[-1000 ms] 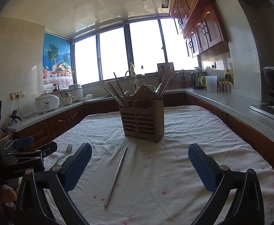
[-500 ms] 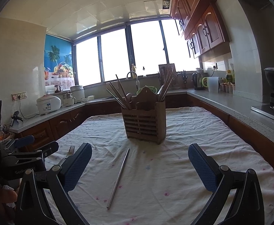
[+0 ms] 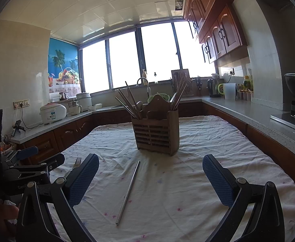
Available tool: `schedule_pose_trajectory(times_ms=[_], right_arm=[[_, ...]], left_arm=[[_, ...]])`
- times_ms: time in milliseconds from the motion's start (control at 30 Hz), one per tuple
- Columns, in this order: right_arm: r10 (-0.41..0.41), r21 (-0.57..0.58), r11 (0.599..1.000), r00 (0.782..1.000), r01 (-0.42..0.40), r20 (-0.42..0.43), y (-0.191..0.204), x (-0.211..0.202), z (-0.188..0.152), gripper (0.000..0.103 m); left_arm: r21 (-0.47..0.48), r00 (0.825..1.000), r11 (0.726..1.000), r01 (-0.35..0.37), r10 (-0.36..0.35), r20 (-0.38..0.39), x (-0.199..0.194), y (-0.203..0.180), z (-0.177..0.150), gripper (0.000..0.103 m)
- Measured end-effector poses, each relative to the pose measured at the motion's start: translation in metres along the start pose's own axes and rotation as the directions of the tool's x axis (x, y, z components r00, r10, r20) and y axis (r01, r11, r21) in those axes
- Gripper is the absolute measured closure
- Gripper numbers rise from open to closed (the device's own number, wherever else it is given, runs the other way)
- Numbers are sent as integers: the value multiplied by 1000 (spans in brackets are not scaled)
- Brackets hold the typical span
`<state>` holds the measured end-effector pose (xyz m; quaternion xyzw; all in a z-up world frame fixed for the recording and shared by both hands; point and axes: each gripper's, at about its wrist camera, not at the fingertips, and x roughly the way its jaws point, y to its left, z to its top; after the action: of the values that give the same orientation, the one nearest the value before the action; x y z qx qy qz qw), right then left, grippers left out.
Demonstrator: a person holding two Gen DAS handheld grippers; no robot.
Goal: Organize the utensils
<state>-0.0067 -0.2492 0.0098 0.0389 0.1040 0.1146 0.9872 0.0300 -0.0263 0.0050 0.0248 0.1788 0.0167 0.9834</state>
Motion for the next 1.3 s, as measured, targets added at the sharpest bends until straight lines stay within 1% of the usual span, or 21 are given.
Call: schedule_pose_trajectory(times_ms=[1300], right_arm=[[4, 8, 1000, 1000, -5, 5, 2, -2, 0, 0]], left_arm=[[-8, 1000, 1000, 21, -21, 3, -1, -2, 1, 0]])
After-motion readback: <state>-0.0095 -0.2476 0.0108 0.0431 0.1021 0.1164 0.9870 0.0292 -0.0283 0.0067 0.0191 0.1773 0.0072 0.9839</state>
